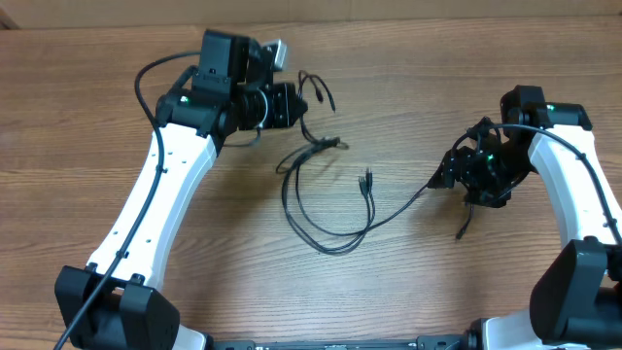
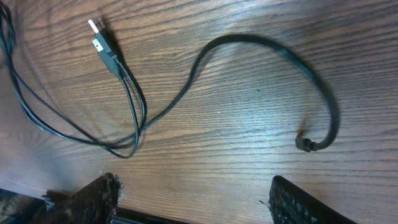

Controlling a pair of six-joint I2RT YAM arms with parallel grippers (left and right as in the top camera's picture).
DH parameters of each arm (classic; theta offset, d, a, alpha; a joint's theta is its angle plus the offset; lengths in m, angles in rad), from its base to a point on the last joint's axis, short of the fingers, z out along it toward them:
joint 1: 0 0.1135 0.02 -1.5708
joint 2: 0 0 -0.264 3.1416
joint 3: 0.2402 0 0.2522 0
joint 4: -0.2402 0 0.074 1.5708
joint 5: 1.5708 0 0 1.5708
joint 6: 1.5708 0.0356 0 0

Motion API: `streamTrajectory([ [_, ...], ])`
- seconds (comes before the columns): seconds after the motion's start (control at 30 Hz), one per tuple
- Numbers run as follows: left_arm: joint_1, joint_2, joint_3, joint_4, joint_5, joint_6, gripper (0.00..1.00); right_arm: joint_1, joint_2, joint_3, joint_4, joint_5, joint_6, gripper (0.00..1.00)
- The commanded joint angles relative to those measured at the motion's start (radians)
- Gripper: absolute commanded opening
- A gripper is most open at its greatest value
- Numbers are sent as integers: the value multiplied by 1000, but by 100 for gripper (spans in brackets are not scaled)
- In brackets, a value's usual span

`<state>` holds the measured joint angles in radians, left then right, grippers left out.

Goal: Untangle cables

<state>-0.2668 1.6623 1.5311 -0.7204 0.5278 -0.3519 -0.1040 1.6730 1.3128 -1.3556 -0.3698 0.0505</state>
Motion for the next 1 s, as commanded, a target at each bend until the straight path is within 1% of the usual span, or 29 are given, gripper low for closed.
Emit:
streamTrajectory([
  [0.0, -18, -18, 27, 58, -67, -68, 28, 2, -14, 16, -4, -14, -11, 74],
  [0.03, -23, -15, 27, 50, -108, -67, 38, 2, -14, 16, -5, -13, -11, 74],
  [0.07, -27, -11, 26, 27, -171, -67, 52, 2, -14, 16, -5, -14, -11, 74],
  [0.1, -33, -5, 26, -12, -231, -62, 61, 2, -14, 16, -5, -13, -11, 74],
  [0.13, -35, 2, 25, -42, -262, -52, 62, 2, -14, 16, -5, -13, -11, 74],
  [0.23, -37, 24, 20, -155, -274, -21, 56, 2, -14, 16, -5, -13, -11, 74],
  [0.27, -37, 31, 20, -185, -274, -21, 56, 2, -14, 16, -5, -13, -11, 74],
  [0.33, -37, 58, 12, -265, -273, -29, 50, 2, -14, 16, -5, -13, -11, 73],
  [0.4, -37, 85, 0, -307, -277, -58, 48, 2, -14, 16, -5, -13, -11, 73],
  [0.6, -38, 189, -13, -320, -251, -108, 47, 2, -14, 16, -5, -13, -11, 73],
  [0.7, -38, 248, -13, -325, -145, -114, 39, 2, -14, 16, -5, -13, -11, 73],
  [0.8, -41, 303, -13, -351, -58, -151, 38, 2, -14, 16, -5, -13, -11, 73],
  [0.83, -48, 333, -13, -370, -55, -187, 39, 2, -14, 16, -5, -13, -11, 73],
  [0.97, -69, 382, -13, -381, -56, -213, 39, 2, -14, 16, -6, -13, -11, 73],
])
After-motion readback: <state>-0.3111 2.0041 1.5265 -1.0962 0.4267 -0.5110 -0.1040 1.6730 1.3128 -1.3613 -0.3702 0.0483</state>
